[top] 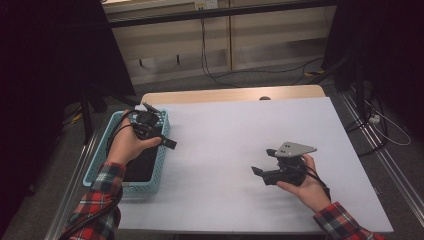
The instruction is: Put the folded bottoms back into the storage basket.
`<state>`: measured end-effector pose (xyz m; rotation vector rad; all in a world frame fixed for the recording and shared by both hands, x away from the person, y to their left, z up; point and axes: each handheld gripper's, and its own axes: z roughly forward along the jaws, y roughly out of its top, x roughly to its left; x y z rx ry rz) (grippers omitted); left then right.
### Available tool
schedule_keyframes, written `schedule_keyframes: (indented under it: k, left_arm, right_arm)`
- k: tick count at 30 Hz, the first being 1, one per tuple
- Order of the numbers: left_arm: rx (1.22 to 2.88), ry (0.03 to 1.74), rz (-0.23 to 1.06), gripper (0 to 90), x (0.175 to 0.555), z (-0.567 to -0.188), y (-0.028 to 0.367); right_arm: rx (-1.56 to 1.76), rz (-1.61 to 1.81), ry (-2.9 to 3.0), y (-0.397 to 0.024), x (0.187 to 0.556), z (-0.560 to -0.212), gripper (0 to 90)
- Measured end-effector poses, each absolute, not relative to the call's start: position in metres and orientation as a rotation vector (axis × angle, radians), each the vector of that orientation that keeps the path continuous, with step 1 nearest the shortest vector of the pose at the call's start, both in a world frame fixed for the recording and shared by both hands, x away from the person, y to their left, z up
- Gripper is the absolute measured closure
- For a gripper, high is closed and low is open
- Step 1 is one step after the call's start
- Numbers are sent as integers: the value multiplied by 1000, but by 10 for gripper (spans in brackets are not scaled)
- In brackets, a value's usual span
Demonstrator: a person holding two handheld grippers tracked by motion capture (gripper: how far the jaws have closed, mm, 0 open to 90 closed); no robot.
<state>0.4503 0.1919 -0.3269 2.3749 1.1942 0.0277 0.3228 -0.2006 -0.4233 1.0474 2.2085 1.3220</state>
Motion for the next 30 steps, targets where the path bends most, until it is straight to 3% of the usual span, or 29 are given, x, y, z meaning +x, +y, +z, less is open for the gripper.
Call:
schedule_keyframes:
  k: [30]
  left_arm:
    - [2397,951,-83,221,409,-365,141]
  right_arm:
    - [1089,1279,2212,-243,292,-428,187]
